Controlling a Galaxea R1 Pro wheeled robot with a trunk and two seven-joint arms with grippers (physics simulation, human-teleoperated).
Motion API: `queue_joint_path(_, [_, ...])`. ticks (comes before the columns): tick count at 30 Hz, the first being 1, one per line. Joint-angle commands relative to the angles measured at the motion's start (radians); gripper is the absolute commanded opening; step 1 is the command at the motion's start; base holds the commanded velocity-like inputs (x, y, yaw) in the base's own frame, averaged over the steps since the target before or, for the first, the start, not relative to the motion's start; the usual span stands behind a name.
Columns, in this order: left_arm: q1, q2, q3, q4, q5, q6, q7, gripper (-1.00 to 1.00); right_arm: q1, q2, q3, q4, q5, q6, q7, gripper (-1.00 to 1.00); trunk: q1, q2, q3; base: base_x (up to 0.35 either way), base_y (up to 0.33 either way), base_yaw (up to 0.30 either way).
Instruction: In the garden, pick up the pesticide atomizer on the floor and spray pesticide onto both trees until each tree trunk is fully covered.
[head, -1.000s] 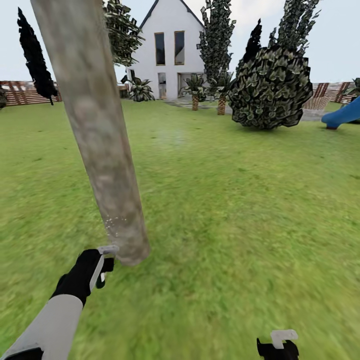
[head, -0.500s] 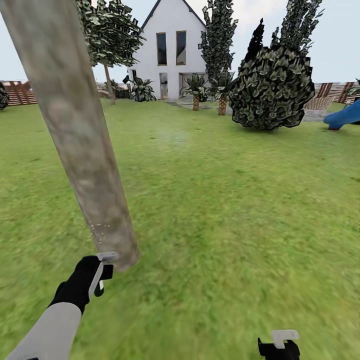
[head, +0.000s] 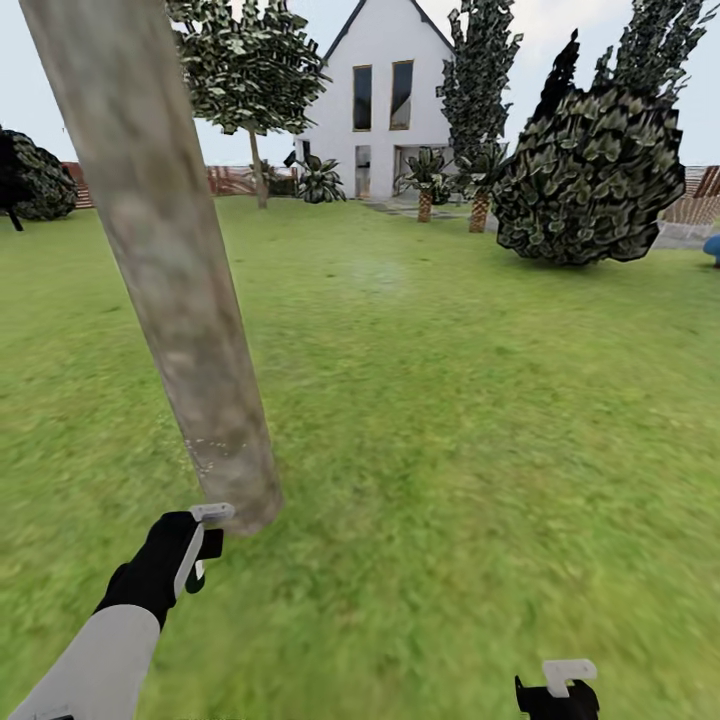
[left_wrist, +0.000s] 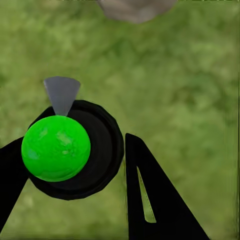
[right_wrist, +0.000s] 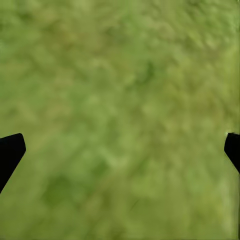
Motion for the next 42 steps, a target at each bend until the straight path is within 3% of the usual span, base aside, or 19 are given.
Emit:
queue_joint_path(1, [-0.001, -0.001, 0.001, -0.001, -0.01, 0.005, -0.002, -1.0, -0.001, 0.0, -0.006, 0.002, 0.011, -0.003, -0.005, 1.0, 0.0, 0.0, -0.001, 0.134, -0.266, 0.122])
queue_joint_path(10, [-0.001, -0.004, 0.002, -0.002, -0.008, 0.005, -0.003, -1.0, -0.001, 0.0, -0.006, 0.003, 0.011, -0.003, -0.005, 1.0, 0.0, 0.0, -0.001, 0.136, -0.266, 0.021])
queue_joint_path(19, [-0.006, -0.003, 0.002, -0.005, -0.007, 0.006, -0.005, -1.0, -0.001, 0.0, -0.006, 0.003, 0.011, -0.003, -0.004, 1.0, 0.0, 0.0, -0.001, 0.009, -0.24, 0.248])
queue_joint_path(23, [-0.02, -0.007, 0.001, -0.008, -0.007, 0.014, -0.008, -1.0, -0.001, 0.0, -0.006, 0.003, 0.011, -0.003, -0.004, 1.0, 0.0, 0.0, -0.001, 0.0, -0.016, 0.277])
queue_joint_path(27, [-0.091, -0.01, 0.0, -0.008, -0.007, 0.097, -0.008, -1.0, -0.001, 0.0, -0.007, 0.002, 0.011, -0.003, -0.004, 1.0, 0.0, 0.0, -0.001, 0.0, -0.001, 0.266])
queue_joint_path(31, [-0.139, -0.01, 0.0, -0.008, -0.007, 0.112, -0.009, -1.0, -0.001, -0.002, -0.007, 0.002, 0.011, -0.003, -0.004, 1.0, 0.0, 0.0, -0.001, 0.0, 0.0, 0.051])
queue_joint_path(42, [-0.139, -0.015, -0.001, -0.011, -0.005, 0.111, -0.011, -1.0, -0.001, -0.002, -0.006, 0.003, 0.011, -0.003, -0.004, 1.0, 0.0, 0.0, -0.001, 0.107, -0.096, 0.001])
